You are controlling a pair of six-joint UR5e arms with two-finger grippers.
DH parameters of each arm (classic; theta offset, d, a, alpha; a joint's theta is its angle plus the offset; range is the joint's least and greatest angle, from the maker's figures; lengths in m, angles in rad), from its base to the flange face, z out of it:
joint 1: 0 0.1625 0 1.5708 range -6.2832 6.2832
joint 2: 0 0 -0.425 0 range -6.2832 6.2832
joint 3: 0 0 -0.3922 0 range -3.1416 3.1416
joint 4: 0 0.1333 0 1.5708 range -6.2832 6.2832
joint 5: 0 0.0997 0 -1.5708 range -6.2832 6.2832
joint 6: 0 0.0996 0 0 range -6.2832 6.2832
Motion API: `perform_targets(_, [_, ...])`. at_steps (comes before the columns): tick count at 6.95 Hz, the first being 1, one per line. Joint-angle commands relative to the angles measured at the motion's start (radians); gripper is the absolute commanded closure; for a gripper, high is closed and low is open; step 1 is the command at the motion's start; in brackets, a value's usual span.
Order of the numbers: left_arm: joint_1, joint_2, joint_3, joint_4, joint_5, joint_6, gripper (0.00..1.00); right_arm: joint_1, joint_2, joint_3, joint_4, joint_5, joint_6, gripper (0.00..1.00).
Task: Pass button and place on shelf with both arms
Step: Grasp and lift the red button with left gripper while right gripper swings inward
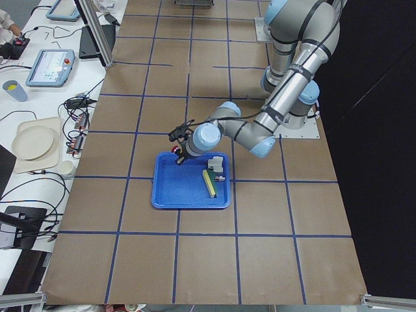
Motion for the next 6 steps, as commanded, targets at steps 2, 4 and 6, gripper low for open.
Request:
perform_targets(2, [-0.355,0.199,-0.088,-0.135,-0.049,-0.014,0.89,-0.001,0.007,0.019,-0.012,0.037,-0.005,0.0])
perform_targets(4, [-0.57,0.291,-0.085,-0.147,-0.133,-0.069,0.89,-0.001,0.013,0.022,-0.014,0.044,-0.009,0.0])
perform_targets(6, [-0.684,0.316,-0.072,-0.139,-0.199,-0.112,0.89,-0.002,0.068,0.018,-0.017,0.023,-0.005,0.0])
